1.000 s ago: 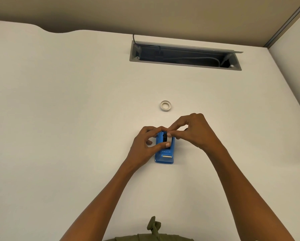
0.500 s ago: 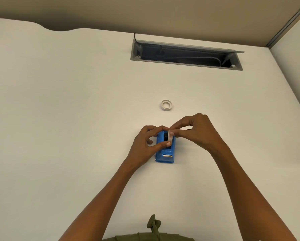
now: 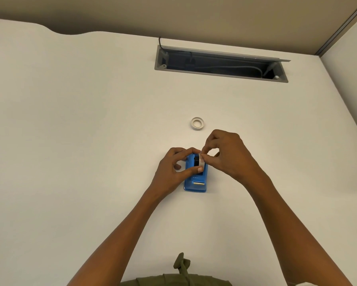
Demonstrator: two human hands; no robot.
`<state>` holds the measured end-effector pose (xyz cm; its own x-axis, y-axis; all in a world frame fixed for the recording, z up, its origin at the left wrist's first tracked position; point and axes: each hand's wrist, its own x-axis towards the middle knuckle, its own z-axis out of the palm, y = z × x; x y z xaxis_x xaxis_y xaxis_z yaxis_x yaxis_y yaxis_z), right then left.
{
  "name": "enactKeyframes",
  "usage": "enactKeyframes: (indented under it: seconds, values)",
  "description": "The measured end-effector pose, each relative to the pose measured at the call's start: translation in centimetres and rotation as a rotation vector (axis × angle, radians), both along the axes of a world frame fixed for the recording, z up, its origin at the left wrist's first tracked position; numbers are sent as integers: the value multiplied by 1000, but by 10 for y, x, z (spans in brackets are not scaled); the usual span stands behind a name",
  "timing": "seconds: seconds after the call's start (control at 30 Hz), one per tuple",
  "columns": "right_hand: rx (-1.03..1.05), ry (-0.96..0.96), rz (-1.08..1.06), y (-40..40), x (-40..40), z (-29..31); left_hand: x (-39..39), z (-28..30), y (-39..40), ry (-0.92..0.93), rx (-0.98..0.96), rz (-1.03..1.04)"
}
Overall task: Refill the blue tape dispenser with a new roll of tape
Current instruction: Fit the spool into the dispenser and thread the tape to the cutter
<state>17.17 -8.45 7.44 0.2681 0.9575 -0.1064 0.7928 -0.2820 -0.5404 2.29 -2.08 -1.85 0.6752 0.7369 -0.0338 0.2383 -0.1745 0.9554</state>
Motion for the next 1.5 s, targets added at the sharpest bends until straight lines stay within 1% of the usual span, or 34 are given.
enactKeyframes:
  seconds: [0.13, 0.2, 0.47, 0.57, 0.7, 0.83, 1.0, 1.07, 1.27, 1.5]
  values:
    - [7, -55, 44, 0, 1, -4, 0, 0, 0, 11, -5, -4]
    - [17, -44, 43, -1, 2, -8, 0, 1, -1, 6, -12, -3]
    - [27, 242, -146, -6, 10, -19, 0, 4, -1, 8, -4, -3]
    - [19, 292, -168, -6, 11, -16, 0, 3, -1, 13, -2, 1]
    - [8, 220, -123, -4, 10, -14, 0, 3, -1, 19, -1, 1]
    - [8, 99, -79, -2, 7, -15, 0, 2, -1, 4, 0, 1]
    - [62, -13, -38, -9, 2, -20, 0, 3, -1, -7, -24, 16]
    - [102, -63, -28, -12, 0, -23, -1, 4, -2, -12, -33, 17]
    - [242, -63, -34, -25, -9, -29, -3, 8, -2, 18, -69, -63]
    - [404, -210, -27, -40, -17, -45, -9, 8, 0, 16, -87, -124]
